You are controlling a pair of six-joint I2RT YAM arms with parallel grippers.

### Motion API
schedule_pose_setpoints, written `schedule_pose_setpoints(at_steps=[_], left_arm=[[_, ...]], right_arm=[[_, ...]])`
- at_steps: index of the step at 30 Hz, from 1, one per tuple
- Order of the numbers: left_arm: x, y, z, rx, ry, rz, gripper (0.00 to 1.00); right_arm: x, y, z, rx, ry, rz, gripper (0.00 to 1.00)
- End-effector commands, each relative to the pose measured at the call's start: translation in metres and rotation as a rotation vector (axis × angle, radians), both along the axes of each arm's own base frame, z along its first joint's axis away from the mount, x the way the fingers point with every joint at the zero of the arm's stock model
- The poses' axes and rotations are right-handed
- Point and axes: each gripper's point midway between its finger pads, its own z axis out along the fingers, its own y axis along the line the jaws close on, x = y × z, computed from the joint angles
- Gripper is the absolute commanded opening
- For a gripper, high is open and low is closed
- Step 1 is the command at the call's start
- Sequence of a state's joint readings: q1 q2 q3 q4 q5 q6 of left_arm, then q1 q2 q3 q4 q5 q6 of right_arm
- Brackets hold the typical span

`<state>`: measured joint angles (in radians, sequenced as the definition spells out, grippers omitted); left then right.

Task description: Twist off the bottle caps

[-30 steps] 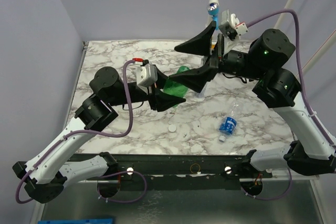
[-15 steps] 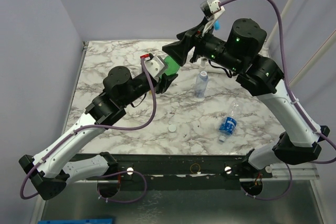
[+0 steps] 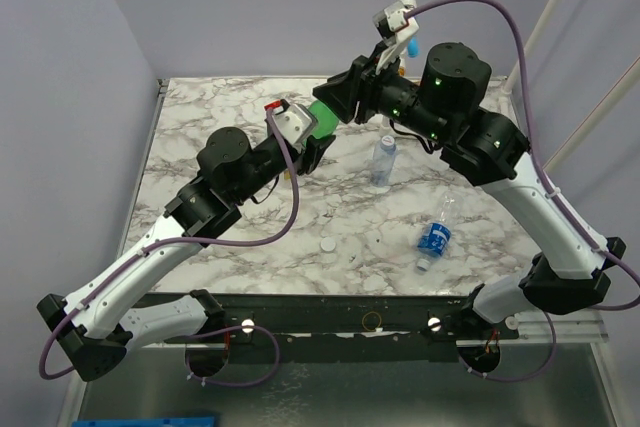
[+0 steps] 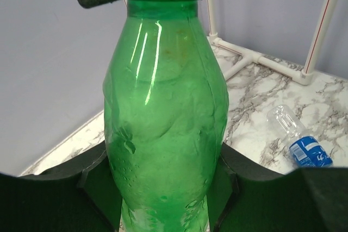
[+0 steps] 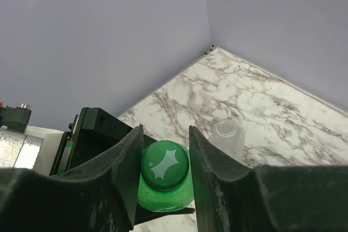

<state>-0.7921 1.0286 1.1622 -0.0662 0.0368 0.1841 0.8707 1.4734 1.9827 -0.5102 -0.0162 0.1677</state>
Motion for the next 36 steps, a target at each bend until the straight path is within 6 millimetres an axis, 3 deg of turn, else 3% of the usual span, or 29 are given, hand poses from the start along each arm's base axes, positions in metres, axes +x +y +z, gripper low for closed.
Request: schedule_pose_setpoints(at_steps=[1,7,9,13,15,18,25,27,30,31,34,35,36], left_arm=[[0.000,0.006,0.011,-0.045,-0.020,0.022,0.00],[-0.008,0.002,0.013,-0.076,0.004,-0.021,0.00],[-0.018,-0.004,0.019,-0.113,0.029,-0.075,0.00],[-0.058,-0.020,0.036,-0.176,0.086,-0.295,0.00],[-0.079,-0.026,0.040,-0.180,0.121,-0.403,0.00],[-0.091,-0.026,0.043,-0.196,0.151,-0.456,0.00],[-0.156,-0.030,0.034,-0.119,0.239,-0.787,0.00],[-0.160,-0.030,0.030,-0.110,0.259,-0.812,0.00],[-0.149,-0.030,0.029,-0.103,0.224,-0.753,0.00],[-0.142,-0.030,0.028,-0.102,0.206,-0.715,0.00],[-0.114,-0.028,0.026,-0.094,0.148,-0.576,0.00],[-0.103,-0.026,0.024,-0.089,0.130,-0.516,0.00],[-0.092,-0.024,0.024,-0.091,0.116,-0.460,0.00]], right_arm=[[0.002,-0.002,0.003,0.028,-0.014,-0.019,0.32],[-0.020,0.004,0.019,0.066,-0.062,0.099,0.01],[-0.038,0.010,0.026,0.076,-0.096,0.206,0.01],[-0.098,0.019,0.038,0.085,-0.192,0.540,0.01],[-0.128,0.020,0.035,0.070,-0.219,0.714,0.01],[-0.162,0.015,0.027,0.044,-0.221,0.927,0.01],[-0.182,0.006,0.013,0.029,-0.218,1.076,0.01],[-0.182,0.004,0.012,0.030,-0.219,1.070,0.01],[-0.174,0.005,0.014,0.029,-0.220,1.008,0.01],[-0.167,0.007,0.015,0.026,-0.215,0.965,0.07],[-0.133,0.011,0.022,0.035,-0.200,0.747,0.72],[-0.120,0.011,0.026,0.043,-0.195,0.667,0.90],[-0.106,0.009,0.030,0.054,-0.187,0.577,0.98]])
